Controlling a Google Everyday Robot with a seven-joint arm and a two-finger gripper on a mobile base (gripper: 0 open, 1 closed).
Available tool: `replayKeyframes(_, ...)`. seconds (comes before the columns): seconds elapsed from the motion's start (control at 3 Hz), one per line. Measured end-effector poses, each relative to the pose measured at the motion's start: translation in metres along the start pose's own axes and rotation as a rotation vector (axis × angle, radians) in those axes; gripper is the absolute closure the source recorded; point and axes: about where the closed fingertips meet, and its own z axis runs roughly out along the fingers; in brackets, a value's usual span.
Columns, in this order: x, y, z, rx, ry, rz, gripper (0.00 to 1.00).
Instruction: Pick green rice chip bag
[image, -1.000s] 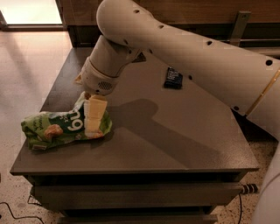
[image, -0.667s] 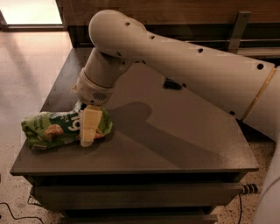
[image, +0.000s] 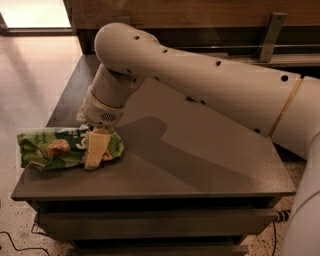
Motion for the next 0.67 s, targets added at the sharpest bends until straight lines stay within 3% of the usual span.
replayKeyframes(0.67,-0.0013,0.0005,-0.0002,-0.002,0.001,-0.001,0.88)
